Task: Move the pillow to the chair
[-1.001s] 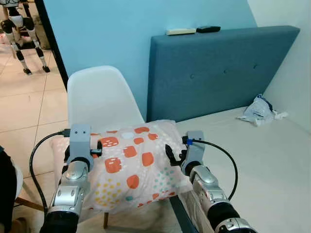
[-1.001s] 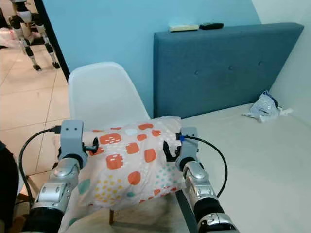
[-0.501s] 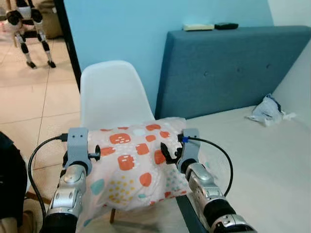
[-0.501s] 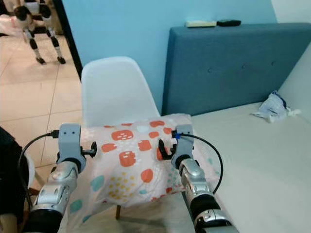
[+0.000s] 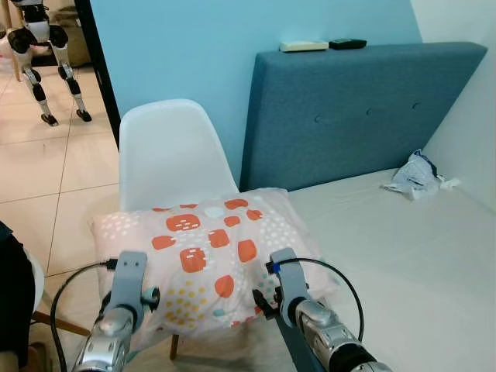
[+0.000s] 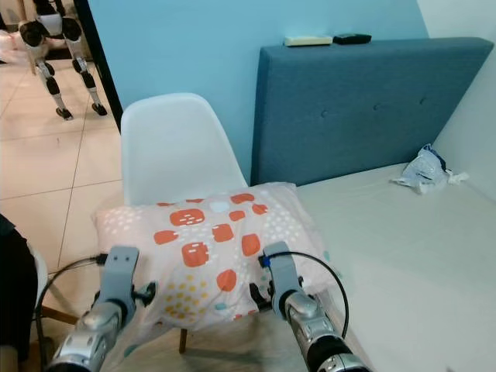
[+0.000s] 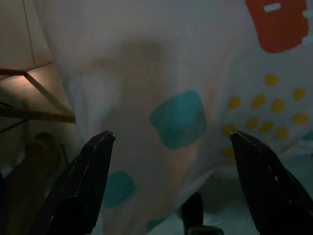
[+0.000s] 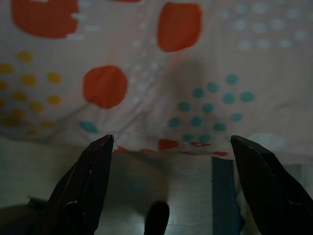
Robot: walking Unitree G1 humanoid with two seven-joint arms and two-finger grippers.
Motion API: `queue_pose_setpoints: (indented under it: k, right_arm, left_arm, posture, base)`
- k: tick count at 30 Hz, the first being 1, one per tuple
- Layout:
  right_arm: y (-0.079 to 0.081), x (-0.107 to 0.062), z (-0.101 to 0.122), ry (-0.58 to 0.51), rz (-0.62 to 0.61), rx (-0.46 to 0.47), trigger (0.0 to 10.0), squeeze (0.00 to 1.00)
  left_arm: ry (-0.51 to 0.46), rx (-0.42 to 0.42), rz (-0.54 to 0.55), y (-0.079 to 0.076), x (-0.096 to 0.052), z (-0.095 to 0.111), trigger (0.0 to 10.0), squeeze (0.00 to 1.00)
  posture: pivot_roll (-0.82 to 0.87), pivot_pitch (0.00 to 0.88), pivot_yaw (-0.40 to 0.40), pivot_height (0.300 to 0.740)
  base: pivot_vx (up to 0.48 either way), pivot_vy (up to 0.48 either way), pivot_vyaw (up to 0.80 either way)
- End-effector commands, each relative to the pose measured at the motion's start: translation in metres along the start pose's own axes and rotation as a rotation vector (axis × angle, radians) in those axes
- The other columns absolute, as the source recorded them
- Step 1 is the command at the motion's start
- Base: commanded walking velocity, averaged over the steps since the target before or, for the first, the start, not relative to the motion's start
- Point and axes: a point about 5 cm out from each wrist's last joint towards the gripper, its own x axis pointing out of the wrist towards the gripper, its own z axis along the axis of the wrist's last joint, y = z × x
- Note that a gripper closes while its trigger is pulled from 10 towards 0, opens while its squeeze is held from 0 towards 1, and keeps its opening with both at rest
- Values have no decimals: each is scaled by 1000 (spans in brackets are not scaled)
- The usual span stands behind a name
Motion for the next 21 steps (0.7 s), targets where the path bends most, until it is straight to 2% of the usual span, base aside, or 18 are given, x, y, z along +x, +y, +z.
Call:
queue_pose_setpoints:
  k: [1, 7, 21]
  right_arm:
    - [-3, -1, 0, -11, -23, 20, 10000, 0]
    - [-11, -1, 2, 4, -61, 77, 10000, 0]
    - [-15, -1, 8, -9, -74, 69, 10000, 0]
  left_arm:
    - [-28, -22, 7, -3, -1, 2, 10000, 0]
    - [-73, -5, 28, -5, -1, 11, 10000, 0]
    - [-116, -28, 22, -9, 2, 24, 10000, 0]
  posture:
    - [13, 49, -76, 740]
    - [14, 53, -76, 740]
    - [2, 43, -79, 740]
  base:
    - [0, 0, 0]
    - [0, 0, 0]
    - [0, 0, -800]
